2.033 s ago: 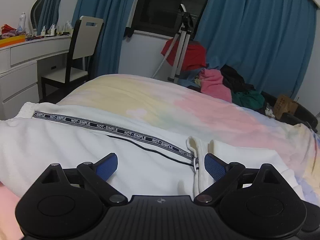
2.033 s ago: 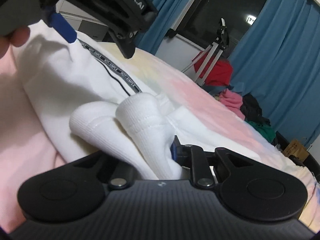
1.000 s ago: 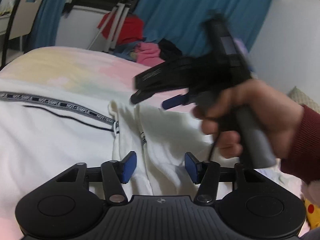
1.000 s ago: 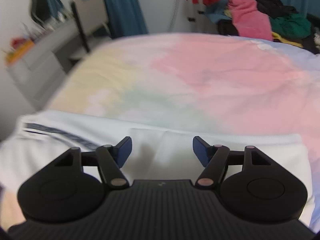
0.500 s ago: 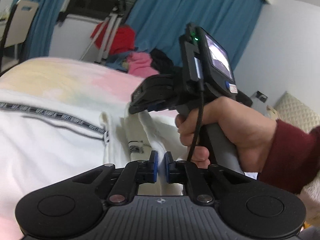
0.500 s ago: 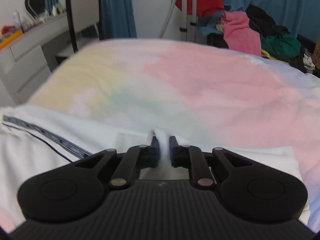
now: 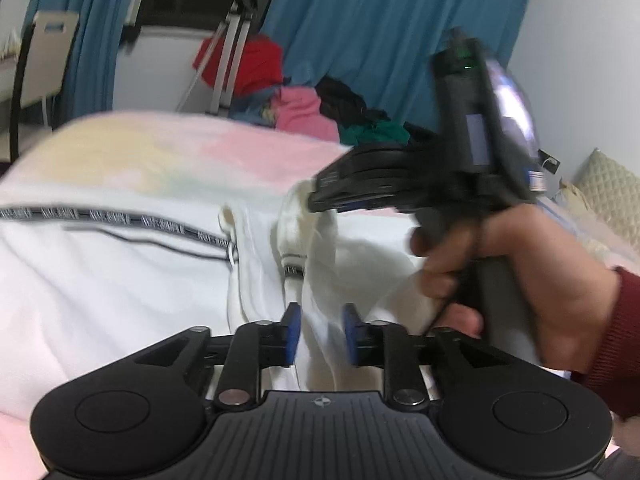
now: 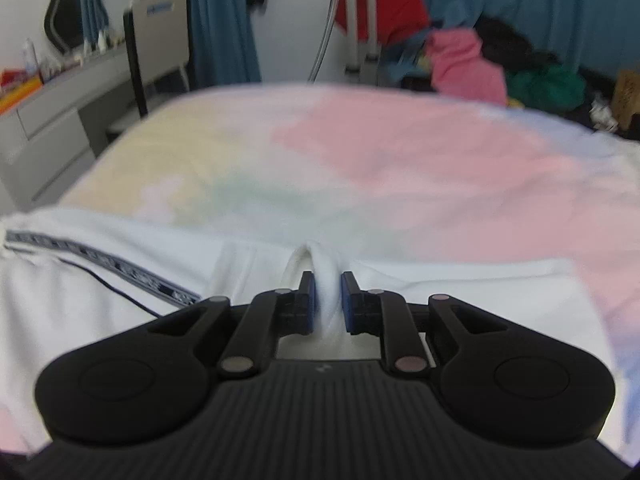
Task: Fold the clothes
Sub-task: 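Grasp the fabric beside the left gripper with the right gripper and straighten it, then open both grippers and release the folded sweatshirt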
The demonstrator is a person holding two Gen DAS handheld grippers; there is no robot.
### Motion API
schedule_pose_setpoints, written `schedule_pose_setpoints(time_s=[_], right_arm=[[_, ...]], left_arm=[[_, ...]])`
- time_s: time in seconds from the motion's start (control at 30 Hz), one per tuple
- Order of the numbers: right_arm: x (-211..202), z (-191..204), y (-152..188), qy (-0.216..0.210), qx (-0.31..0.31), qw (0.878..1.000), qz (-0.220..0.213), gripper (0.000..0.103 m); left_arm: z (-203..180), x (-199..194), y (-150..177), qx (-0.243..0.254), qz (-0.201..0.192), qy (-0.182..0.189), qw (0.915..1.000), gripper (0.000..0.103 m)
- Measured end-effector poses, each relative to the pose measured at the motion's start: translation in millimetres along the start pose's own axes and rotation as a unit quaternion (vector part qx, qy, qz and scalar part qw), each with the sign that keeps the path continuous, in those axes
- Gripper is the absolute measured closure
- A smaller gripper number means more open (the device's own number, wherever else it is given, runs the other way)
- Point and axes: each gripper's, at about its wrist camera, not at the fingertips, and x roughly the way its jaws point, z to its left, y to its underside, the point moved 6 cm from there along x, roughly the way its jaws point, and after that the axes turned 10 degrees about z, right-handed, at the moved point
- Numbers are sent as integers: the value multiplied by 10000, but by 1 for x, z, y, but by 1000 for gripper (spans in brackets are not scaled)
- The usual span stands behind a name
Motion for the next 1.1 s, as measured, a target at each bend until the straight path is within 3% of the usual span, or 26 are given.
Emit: schedule_pose_setpoints(time_s=[0.1, 0.2, 0.37, 0.57, 0.8, 0.97, 1.1], right_arm=[[-35, -9, 5, -59, 182, 9995, -259, 85], [-73, -18, 17, 114, 283, 9984, -485, 85], [-133, -30, 48, 225, 252, 9966, -749, 85], [-188, -42, 87, -41, 566, 9932, -1018, 85], [-196, -52, 121, 73, 677, 9908, -1170, 85], [-182, -66, 128, 354, 689, 9907, -1122, 85], [-173, -75, 130, 272, 826, 9914, -973, 85]], left_arm=[[-3, -14, -1, 164, -108, -320, 9993, 65], [-5, -37, -2, 150, -393, -351, 9985, 46], [-8, -78, -2, 204, -642, -576, 9961, 41], [-18, -140, 6, 236, -960, -813, 9918, 26], [-16, -172, 19, -2, -1025, -985, 9898, 18], [-17, -155, 18, 39, -930, -878, 9918, 10], [-19, -130, 18, 146, -782, -921, 9926, 5]])
